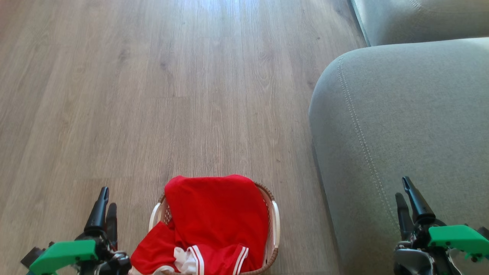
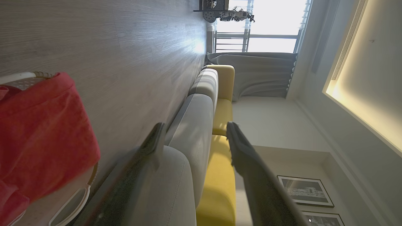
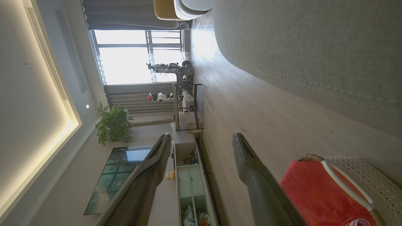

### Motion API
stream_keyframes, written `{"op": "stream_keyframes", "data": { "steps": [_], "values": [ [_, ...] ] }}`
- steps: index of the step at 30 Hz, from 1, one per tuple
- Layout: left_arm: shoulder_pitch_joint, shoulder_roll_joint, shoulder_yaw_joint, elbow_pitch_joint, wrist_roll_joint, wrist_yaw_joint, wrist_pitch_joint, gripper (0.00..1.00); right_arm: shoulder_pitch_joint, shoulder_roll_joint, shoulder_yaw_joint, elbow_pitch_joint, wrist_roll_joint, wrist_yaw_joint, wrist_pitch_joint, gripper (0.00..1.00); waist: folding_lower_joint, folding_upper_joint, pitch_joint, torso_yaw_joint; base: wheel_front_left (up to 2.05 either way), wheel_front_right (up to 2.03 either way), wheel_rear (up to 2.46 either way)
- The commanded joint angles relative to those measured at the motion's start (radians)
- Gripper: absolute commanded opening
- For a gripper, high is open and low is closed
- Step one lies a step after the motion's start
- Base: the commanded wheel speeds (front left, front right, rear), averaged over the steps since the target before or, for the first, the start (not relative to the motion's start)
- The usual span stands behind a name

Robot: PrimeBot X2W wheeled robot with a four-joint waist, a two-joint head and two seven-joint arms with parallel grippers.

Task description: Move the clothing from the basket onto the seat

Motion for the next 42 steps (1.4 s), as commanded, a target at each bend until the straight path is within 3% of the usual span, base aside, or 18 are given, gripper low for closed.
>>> {"op": "stream_keyframes", "data": {
  "steps": [1, 20, 42],
  "values": [
    [-0.048, 0.008, -0.005, -0.043, 0.001, -0.001, -0.008, 1.00, -0.040, -0.001, 0.009, -0.044, -0.012, 0.000, -0.014, 1.00, 0.0000, 0.0000, 0.000, 0.000, 0.00, 0.00, 0.00],
    [-0.049, 0.010, -0.014, -0.107, 0.110, -0.002, -0.061, 1.00, -0.040, -0.001, 0.042, -0.124, -0.113, 0.000, -0.068, 1.00, 0.0000, 0.0000, 0.002, 0.000, 0.00, 0.00, 0.00],
    [-0.040, 0.028, -0.066, -0.175, 0.519, -0.003, -0.128, 1.00, -0.034, -0.025, 0.107, -0.185, -0.402, 0.000, -0.136, 1.00, 0.0000, 0.0000, 0.003, -0.003, 0.00, 0.00, 0.00]
  ]
}}
